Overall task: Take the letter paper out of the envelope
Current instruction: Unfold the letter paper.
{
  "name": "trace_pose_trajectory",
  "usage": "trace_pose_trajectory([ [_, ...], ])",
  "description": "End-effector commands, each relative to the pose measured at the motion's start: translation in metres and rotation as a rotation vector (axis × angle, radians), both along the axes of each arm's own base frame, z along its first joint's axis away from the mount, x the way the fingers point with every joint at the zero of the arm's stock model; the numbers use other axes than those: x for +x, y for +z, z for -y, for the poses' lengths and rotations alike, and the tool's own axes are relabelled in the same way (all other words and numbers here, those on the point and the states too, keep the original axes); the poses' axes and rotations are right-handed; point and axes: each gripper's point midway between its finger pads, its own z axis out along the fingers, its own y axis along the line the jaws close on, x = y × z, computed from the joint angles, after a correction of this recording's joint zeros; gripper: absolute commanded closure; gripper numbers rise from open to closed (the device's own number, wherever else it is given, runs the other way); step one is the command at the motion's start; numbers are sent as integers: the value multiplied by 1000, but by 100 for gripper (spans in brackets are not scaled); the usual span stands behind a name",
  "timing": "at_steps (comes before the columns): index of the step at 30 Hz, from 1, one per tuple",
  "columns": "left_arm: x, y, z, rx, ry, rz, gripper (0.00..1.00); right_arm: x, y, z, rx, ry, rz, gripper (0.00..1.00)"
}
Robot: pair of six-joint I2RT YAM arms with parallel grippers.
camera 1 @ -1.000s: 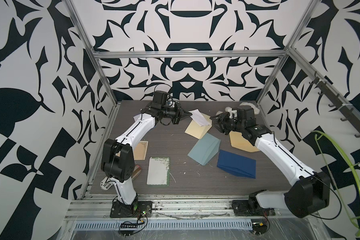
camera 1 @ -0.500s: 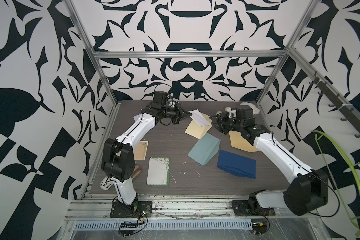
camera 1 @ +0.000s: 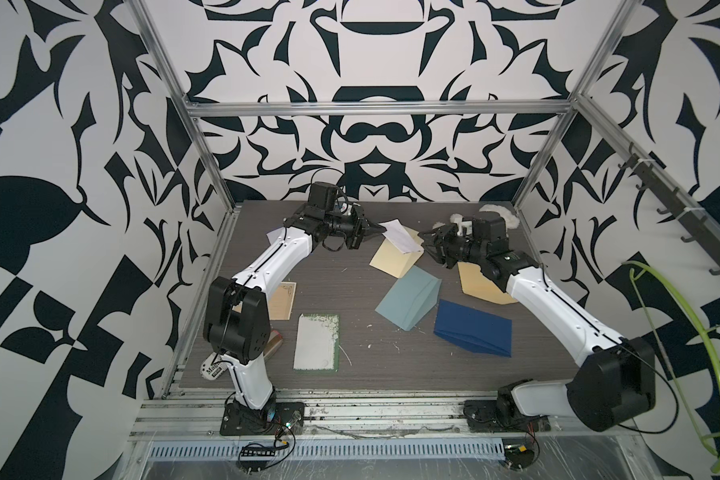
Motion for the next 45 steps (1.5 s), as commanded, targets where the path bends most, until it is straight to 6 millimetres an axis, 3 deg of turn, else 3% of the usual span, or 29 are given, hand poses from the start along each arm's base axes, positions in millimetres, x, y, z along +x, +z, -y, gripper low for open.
trace_pose_trajectory([
  [1,4,-4,4,-1,-5,5,100,1,17,-6,30,15,56,63],
  [11,4,0,4,-5,-6,10,100,-8,3,4,-38,3,36,63],
  [23,4,-1,5,-4,-8,8,100,-10,4,1,-7,4,29,62],
  [33,3,-7,5,1,-12,-1,100,-5,20,-3,27,4,63,66],
  [45,4,-7,6,5,-12,3,100,-7,22,-5,12,18,67,68],
])
